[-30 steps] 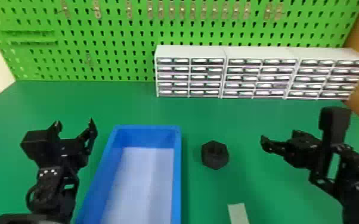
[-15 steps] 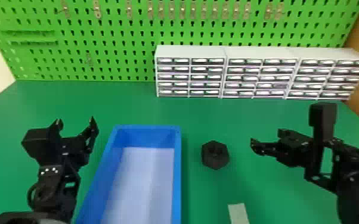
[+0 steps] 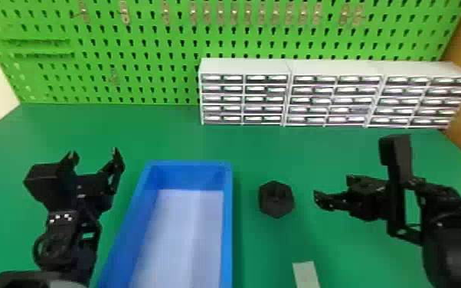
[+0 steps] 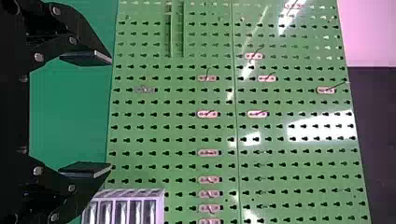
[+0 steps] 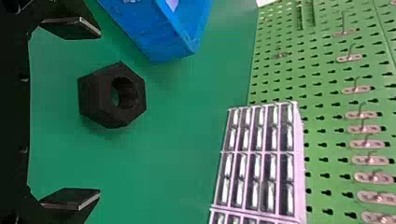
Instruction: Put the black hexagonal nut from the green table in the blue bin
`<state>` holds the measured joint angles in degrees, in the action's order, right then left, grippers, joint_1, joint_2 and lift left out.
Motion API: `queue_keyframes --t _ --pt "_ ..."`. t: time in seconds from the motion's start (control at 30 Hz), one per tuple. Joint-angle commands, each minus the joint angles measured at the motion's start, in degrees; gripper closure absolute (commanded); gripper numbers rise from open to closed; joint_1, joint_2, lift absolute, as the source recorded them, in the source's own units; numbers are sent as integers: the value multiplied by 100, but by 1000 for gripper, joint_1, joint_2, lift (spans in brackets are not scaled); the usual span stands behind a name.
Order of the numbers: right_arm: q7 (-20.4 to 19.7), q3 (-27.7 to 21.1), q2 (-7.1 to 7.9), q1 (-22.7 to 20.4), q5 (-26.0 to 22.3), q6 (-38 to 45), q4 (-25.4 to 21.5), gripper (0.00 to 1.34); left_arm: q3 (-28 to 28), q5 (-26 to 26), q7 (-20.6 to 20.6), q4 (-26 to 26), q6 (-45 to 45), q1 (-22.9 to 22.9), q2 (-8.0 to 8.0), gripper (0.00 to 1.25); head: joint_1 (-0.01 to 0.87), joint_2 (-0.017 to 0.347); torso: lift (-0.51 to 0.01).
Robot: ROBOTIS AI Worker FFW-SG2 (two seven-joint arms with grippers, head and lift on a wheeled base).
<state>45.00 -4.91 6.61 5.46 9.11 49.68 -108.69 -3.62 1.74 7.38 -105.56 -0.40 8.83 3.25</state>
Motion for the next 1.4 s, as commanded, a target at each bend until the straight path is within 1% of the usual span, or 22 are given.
queue_keyframes --t 0.0,0.3,0.57,0.83,1.07,1.37 --pt "44 86 -2 16 126 50 23 107 -16 2 0 0 -22 -4 0 447 657 57 -95" --pt "53 218 -37 34 258 235 111 107 -7 2 0 0 -22 -4 0 447 657 57 -95" --pt "97 350 -46 130 478 305 155 107 -7 -7 0 0 -22 -4 0 447 657 57 -95" --pt "114 376 -63 183 522 305 243 107 -16 -7 0 0 -22 22 0 447 657 57 -95" --pt "123 499 -81 332 548 296 445 107 -7 -15 0 0 -22 13 0 447 657 57 -95" --pt "123 473 -213 614 645 103 867 107 -16 -33 0 0 -22 13 0 447 657 57 -95"
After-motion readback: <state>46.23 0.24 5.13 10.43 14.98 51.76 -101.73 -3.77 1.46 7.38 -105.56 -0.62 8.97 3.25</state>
